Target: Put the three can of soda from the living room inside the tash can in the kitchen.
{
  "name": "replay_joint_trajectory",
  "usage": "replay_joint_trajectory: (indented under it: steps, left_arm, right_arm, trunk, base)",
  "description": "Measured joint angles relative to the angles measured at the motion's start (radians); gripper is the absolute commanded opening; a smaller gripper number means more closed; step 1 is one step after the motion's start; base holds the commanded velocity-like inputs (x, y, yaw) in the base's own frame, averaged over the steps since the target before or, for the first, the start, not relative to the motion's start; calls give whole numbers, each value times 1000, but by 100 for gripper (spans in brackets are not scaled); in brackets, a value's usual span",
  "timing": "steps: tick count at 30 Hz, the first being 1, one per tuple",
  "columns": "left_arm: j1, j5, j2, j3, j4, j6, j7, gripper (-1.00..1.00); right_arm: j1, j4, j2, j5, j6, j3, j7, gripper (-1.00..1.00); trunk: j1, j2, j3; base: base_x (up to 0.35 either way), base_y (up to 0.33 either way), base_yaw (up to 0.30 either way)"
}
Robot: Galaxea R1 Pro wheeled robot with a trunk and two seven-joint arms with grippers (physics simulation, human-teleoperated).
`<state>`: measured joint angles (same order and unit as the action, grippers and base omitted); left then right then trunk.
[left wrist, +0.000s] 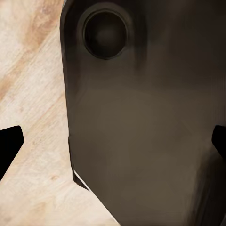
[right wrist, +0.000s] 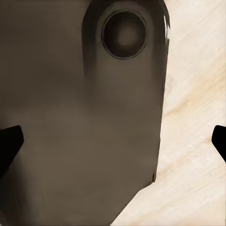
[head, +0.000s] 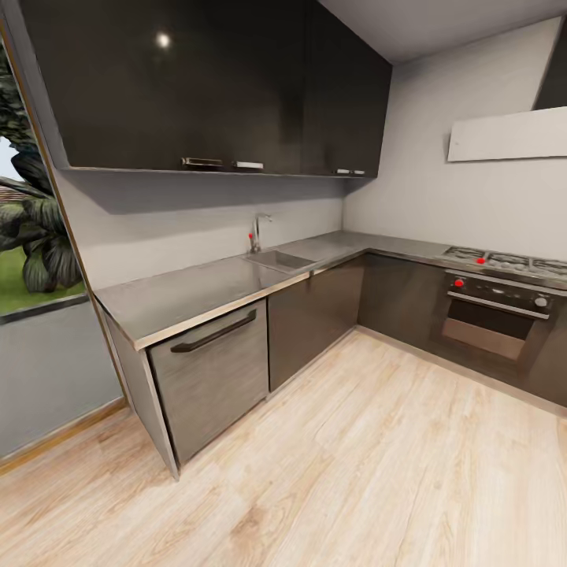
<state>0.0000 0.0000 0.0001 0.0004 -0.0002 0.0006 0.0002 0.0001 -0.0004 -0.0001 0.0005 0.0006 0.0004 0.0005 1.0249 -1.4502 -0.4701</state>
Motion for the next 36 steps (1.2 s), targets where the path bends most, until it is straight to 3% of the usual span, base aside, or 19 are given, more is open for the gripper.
replay_joint_trajectory:
  steps: [17,32,36]
  left_arm:
    - [-20,0,2,7,-1,93,2,100]
    - [-20,0,2,7,-1,92,2,100]
    - [-21,1,3,7,-5,70,1,100]
  right_arm:
    - [0,-4,-1,7,35,6,12,100]
    - [0,-4,-1,7,35,6,12,100]
    - [-6,-7,-16,5,17,16,11,100]
  trunk:
    - [0,0,0]
    - [0,0,0]
    - [0,0,0]
  base:
    - [0,0,0]
    - [0,0,0]
    - [0,0,0]
